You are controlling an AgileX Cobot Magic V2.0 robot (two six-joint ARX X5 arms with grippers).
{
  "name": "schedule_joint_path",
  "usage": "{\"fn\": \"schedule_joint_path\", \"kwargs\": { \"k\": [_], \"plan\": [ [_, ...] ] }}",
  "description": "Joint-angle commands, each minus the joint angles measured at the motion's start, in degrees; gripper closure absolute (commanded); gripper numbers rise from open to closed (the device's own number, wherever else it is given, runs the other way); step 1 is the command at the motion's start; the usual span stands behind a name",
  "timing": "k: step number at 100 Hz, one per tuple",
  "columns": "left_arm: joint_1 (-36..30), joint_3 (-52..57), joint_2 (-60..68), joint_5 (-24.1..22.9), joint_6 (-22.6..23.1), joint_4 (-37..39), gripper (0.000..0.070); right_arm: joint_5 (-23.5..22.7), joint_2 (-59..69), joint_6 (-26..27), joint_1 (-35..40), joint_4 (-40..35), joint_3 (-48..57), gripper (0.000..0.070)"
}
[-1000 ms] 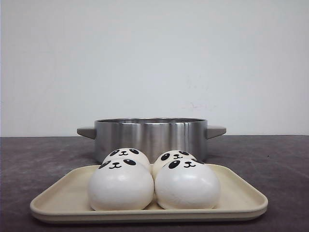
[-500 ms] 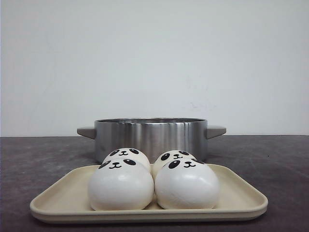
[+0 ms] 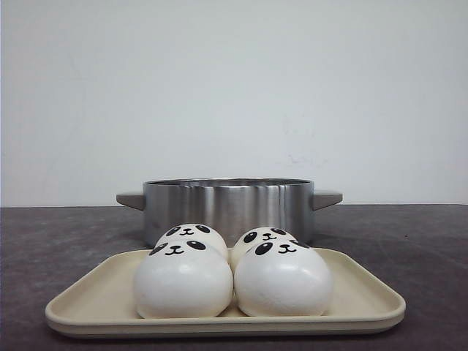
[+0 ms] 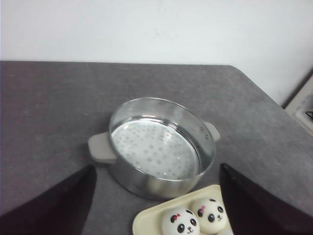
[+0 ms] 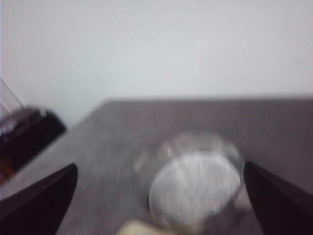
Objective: Steam buns
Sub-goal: 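Lower the right gripper and grasp the back panda bun nearest it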
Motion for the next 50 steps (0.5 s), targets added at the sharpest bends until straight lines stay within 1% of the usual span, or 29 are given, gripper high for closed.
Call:
{"fn": "schedule_joint_path", "kwargs": {
  "k": [1, 11, 27, 33, 41, 50],
  "plan": [
    [-0.79, 1.03, 0.26, 0.07, -0.09, 0.31, 0.0218, 5.35, 5.09, 0.17, 4.39, -4.59, 2.08, 0.0022],
    [-1.86, 1.03, 0.2, 0.07, -0.11, -0.31, 0.0218, 10.47, 13.22, 1.73, 10.93, -11.39, 5.49, 0.0037],
    [-3.04, 1.03, 0.2, 0.07, -0.11, -2.75, 0.0218, 12.52, 25.24, 4.37, 18.86, -17.92, 10.99, 0.0046],
    [-3.34, 1.03, 0.2, 0.07, -0.11, -3.19, 0.0218, 12.96, 28.94, 5.35, 21.03, -18.86, 12.26, 0.0056],
    [-3.65, 1.03, 0.2, 0.07, -0.11, -3.52, 0.0218, 12.98, 33.22, 7.37, 22.75, -18.82, 13.07, 0.0116],
    [-3.98, 1.03, 0.2, 0.07, -0.11, -3.8, 0.0218, 13.07, 37.27, 7.74, 23.32, -17.51, 13.11, 0.0147]
  ]
}}
